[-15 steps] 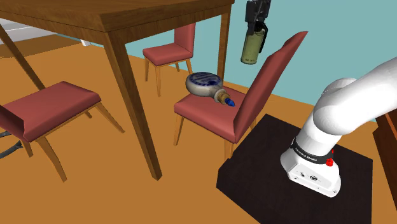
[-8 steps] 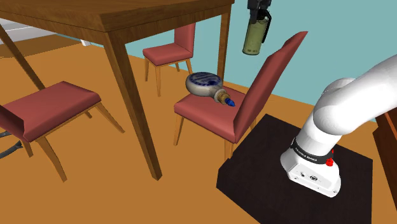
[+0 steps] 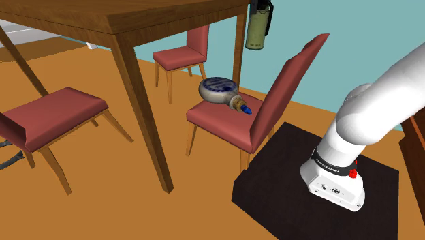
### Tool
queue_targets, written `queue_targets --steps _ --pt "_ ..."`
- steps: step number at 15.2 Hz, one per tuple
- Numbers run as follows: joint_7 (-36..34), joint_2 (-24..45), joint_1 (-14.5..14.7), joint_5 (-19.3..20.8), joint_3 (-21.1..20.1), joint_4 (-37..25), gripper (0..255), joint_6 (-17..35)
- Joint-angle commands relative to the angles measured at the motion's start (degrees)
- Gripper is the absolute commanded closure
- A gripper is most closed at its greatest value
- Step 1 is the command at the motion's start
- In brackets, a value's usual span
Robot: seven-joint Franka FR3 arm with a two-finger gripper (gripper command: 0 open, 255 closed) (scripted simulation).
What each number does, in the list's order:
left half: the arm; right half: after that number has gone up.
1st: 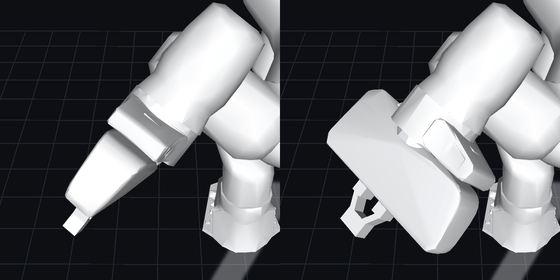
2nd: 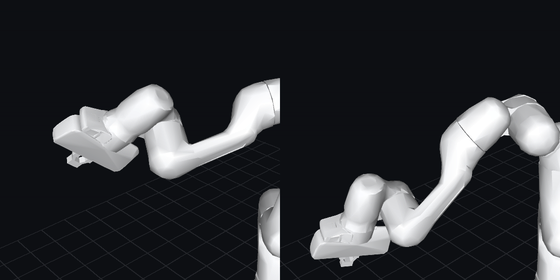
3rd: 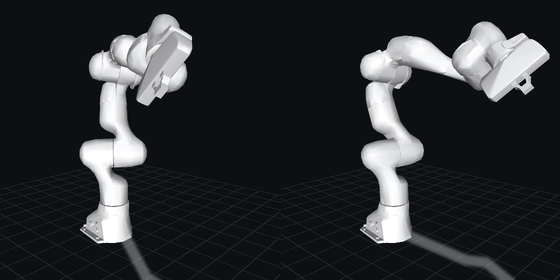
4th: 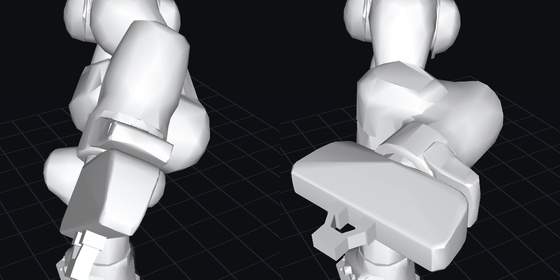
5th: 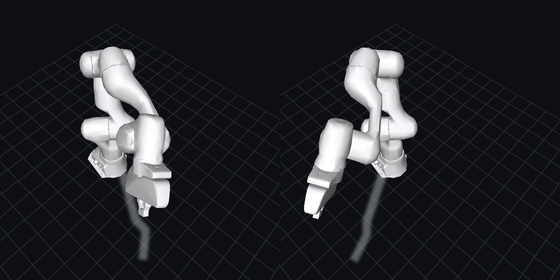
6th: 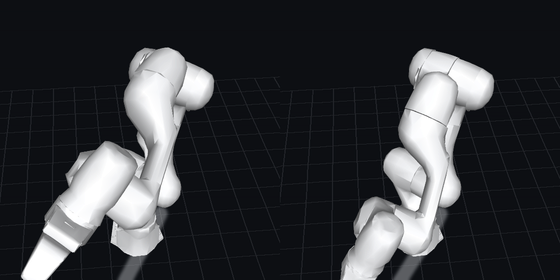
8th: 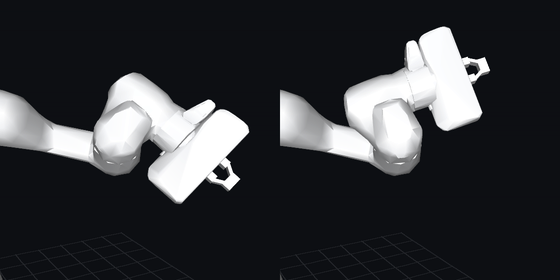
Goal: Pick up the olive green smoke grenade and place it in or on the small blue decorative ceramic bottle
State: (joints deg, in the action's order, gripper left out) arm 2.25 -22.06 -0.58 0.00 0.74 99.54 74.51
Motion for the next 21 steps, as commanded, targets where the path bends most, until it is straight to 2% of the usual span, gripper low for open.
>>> queue_targets --steps 1,7,8,21 --pt "-1.62 4.43 0.47 -0.51 -1.07 -4.63 255 -0.15" --pt "-6.61 18.15 2.23 -0.92 -4.15 -22.28 255 -4.02" --pt "-8.21 23.30 2.94 -0.68 -5.07 -29.53 255 -6.12" --pt "-7.72 16.94 2.86 -1.08 -4.78 -10.88 255 6.19"
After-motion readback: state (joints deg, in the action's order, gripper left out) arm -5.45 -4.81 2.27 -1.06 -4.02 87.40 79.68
